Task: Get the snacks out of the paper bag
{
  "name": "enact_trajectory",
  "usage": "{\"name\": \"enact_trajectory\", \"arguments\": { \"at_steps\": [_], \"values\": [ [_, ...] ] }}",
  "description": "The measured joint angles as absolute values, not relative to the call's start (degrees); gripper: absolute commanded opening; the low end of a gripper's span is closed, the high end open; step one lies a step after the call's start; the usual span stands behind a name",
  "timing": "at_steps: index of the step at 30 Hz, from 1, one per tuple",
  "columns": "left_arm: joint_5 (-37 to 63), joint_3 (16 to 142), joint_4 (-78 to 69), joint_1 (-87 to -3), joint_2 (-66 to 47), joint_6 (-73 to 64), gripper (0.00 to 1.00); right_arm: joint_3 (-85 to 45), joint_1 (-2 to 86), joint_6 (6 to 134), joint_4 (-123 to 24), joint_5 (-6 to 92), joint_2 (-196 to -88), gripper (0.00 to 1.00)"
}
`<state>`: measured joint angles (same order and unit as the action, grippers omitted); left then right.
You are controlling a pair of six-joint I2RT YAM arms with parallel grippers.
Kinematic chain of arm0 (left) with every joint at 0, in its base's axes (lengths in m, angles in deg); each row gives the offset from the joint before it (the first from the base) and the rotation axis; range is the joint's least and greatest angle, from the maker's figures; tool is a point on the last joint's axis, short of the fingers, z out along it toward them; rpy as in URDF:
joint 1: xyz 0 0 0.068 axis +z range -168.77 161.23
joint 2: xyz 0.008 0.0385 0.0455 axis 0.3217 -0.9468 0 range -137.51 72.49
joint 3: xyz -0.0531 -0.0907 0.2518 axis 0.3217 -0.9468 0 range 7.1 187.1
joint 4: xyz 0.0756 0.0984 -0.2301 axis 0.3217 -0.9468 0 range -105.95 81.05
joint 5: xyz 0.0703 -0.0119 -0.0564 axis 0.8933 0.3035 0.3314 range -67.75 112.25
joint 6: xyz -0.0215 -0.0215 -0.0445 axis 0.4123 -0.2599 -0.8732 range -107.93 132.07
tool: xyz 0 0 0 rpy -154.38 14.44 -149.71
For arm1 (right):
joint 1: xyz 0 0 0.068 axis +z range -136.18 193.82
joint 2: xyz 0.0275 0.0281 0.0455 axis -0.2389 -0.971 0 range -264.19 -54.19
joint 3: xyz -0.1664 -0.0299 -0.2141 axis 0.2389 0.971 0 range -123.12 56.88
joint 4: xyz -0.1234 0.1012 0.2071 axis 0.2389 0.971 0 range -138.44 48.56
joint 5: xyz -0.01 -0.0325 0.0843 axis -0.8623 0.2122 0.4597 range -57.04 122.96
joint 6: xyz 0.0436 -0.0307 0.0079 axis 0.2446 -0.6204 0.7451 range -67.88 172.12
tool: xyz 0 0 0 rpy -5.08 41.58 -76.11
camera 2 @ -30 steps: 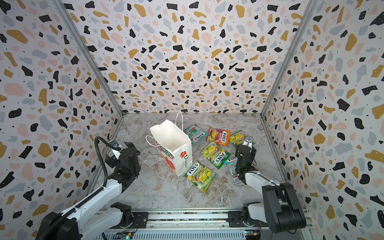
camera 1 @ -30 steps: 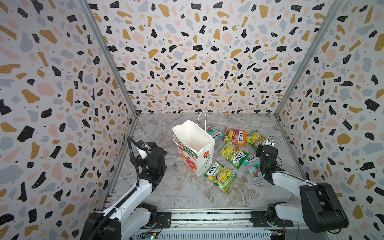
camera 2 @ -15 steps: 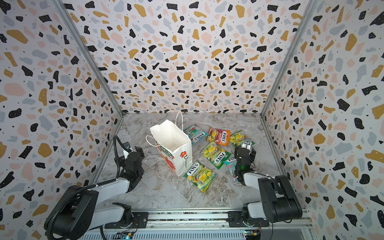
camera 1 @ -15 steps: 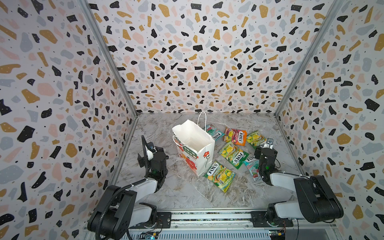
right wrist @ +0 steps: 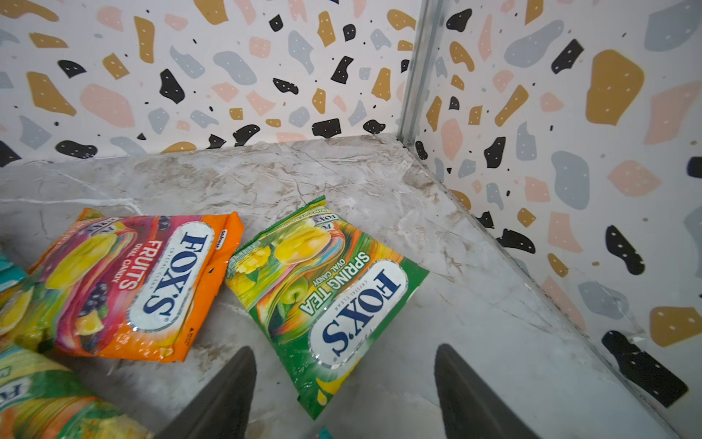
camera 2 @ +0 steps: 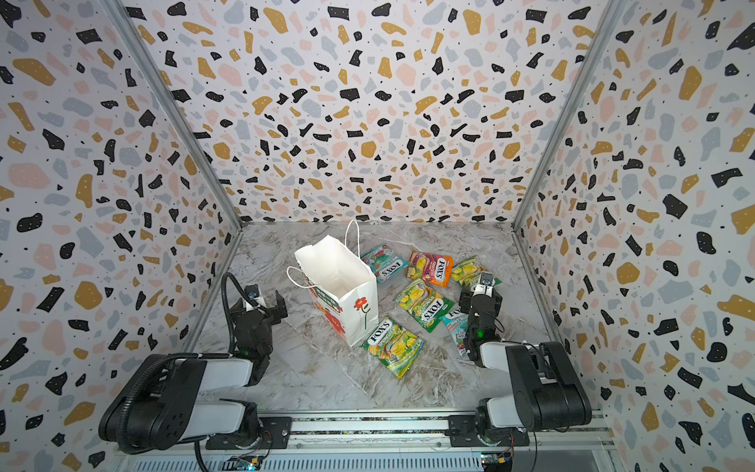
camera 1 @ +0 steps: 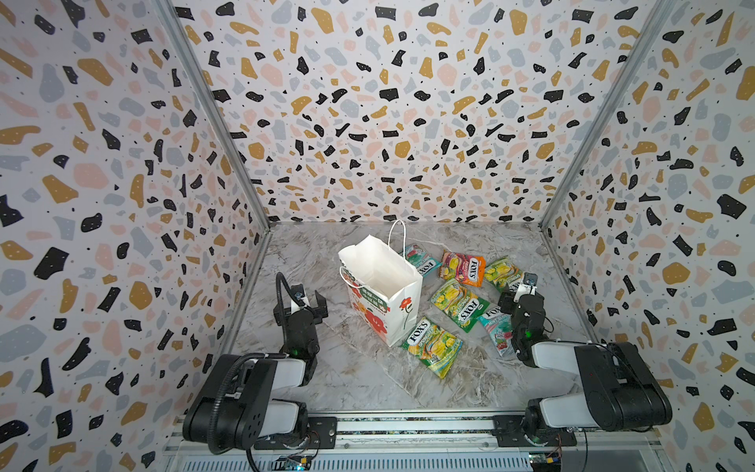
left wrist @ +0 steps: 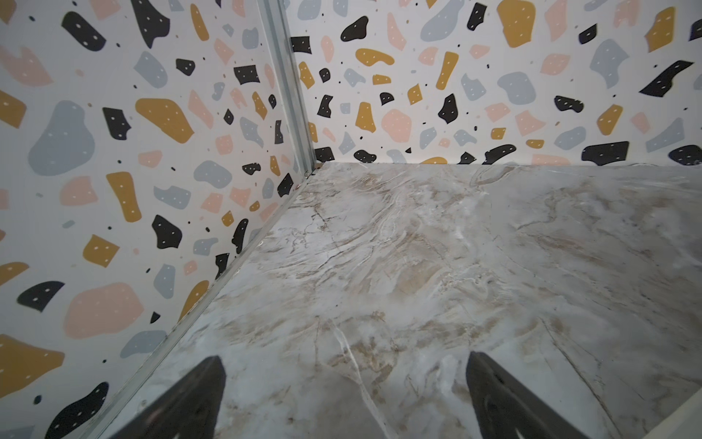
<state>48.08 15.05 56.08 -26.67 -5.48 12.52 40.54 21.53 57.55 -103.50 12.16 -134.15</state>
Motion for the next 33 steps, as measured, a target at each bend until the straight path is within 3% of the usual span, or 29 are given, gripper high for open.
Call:
{"name": "enact_trajectory", "arguments": {
  "at_steps": [14,16,18,33],
  "values": [
    [43.51,14.83,60.98,-26.49,-8.32,14.13,1.0,50.72,20.94,52.26,-125.19,22.61,-138.22,0.78],
    [43.49,14.85,60.98,-26.49,-8.32,14.18,1.0,50.61,20.94,51.83,-127.76,23.09,-140.27,0.81],
    [44.14,14.92,60.85,-26.49,-8.37,13.94,1.0,49.96,20.94,51.74,-127.17,22.94,-140.97,0.99],
    [47.23,15.61,59.54,-25.93,-8.82,11.9,1.0,47.97,20.52,52.0,-126.87,21.84,-141.21,0.99]
  ]
}}
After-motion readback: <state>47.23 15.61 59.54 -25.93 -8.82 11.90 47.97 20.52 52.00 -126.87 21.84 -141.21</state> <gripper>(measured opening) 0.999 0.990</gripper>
